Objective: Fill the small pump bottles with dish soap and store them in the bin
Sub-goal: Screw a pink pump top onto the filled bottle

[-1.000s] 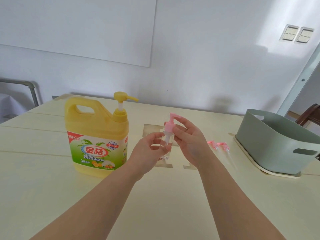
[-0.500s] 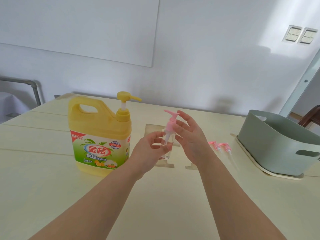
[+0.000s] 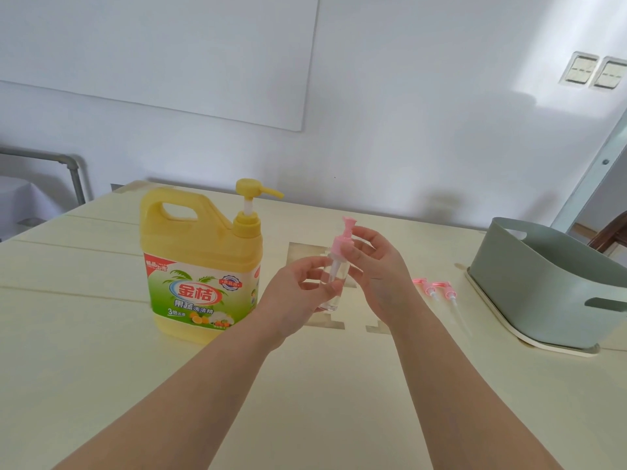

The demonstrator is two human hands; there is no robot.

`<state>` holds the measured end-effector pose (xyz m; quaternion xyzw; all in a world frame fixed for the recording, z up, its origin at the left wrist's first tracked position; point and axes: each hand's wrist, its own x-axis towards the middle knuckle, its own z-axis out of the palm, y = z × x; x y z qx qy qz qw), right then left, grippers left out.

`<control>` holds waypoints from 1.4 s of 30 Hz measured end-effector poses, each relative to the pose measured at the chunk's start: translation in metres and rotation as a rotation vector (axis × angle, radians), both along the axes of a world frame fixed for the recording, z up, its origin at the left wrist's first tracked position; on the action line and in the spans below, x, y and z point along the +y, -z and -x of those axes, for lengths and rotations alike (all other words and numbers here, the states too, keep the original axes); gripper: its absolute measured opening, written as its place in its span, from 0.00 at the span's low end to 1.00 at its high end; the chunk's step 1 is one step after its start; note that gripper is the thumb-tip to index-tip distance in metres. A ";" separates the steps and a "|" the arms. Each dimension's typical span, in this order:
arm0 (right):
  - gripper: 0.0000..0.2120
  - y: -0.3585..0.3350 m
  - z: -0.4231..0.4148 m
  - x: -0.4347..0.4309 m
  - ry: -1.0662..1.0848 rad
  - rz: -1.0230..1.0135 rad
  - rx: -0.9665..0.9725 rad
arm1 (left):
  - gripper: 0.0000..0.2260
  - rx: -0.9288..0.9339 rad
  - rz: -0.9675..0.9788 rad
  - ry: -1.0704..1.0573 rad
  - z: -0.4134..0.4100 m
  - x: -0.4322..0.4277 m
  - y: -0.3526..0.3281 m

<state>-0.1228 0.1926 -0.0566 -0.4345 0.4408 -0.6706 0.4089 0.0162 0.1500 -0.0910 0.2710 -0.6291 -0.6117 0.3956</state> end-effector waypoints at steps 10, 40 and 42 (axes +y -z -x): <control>0.15 -0.004 0.005 0.003 -0.241 -0.006 -0.109 | 0.16 0.111 -0.223 0.343 -0.009 0.006 -0.008; 0.15 0.002 -0.004 0.003 -0.077 -0.045 0.102 | 0.11 0.073 -0.144 0.213 -0.011 0.011 -0.016; 0.13 -0.001 -0.008 0.005 -0.016 -0.034 0.145 | 0.14 0.030 -0.077 0.099 -0.007 0.013 -0.015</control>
